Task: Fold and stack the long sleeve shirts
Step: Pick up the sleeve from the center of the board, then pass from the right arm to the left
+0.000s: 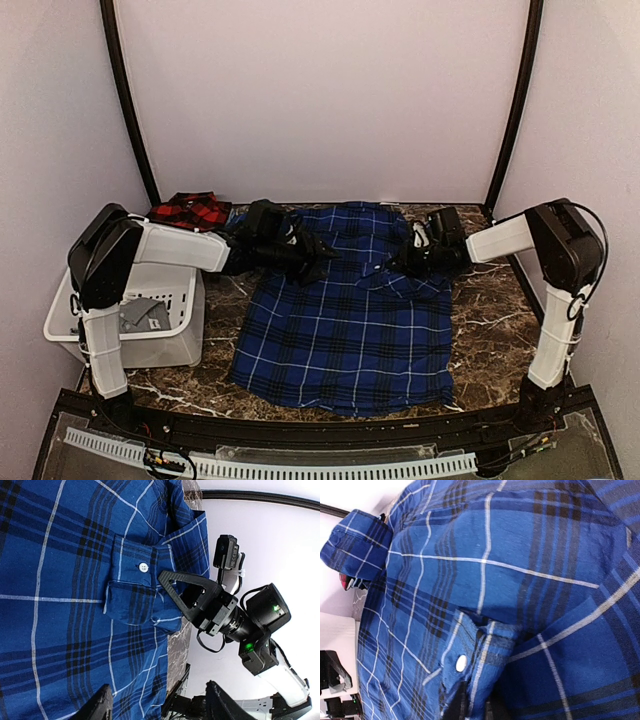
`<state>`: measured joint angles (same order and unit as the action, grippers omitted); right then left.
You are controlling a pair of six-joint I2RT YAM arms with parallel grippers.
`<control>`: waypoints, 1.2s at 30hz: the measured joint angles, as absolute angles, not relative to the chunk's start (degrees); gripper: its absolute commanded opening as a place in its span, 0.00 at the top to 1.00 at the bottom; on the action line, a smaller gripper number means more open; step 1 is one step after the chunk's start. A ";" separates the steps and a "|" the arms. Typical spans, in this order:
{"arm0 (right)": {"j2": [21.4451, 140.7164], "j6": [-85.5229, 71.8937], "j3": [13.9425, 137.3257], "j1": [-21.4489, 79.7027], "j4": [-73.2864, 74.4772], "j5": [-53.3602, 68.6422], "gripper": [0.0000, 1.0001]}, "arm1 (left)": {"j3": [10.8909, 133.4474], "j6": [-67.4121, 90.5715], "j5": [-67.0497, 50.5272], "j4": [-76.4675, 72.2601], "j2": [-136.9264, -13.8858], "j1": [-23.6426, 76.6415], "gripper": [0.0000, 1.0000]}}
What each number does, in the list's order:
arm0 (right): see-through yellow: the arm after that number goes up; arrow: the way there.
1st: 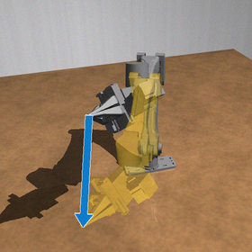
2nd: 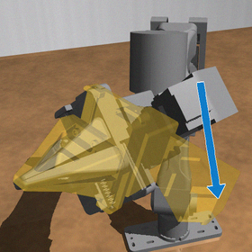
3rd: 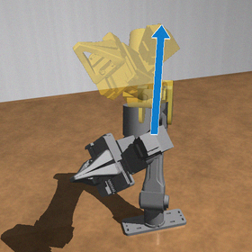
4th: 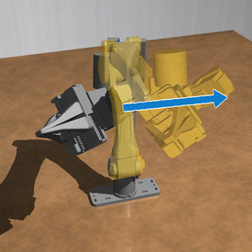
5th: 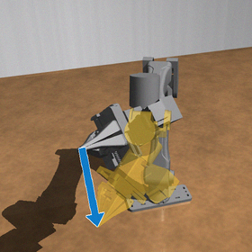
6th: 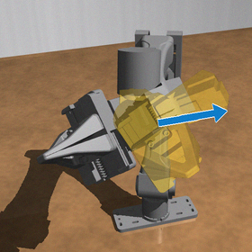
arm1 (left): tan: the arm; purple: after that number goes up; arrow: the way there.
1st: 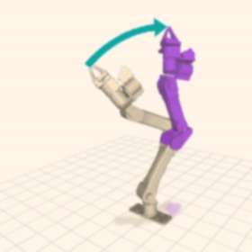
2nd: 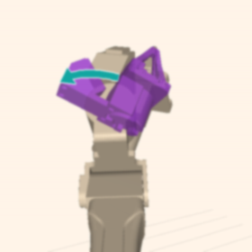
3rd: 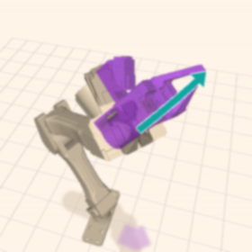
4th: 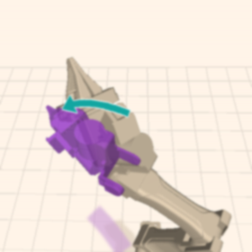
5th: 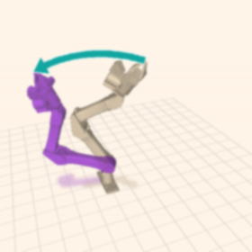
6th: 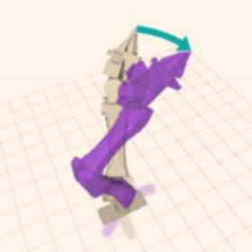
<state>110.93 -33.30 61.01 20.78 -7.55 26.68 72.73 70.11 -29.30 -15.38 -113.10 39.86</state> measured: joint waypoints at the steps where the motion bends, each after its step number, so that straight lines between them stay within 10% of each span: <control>1: 110.41 -32.99 60.73 21.23 -7.90 26.33 0.97 | 72.73 71.13 -29.32 -15.57 -113.14 39.88 0.37; 36: 95.20 -2.52 46.41 48.03 -20.16 -4.91 0.96 | 70.32 93.41 -30.26 -25.19 -116.36 42.35 0.17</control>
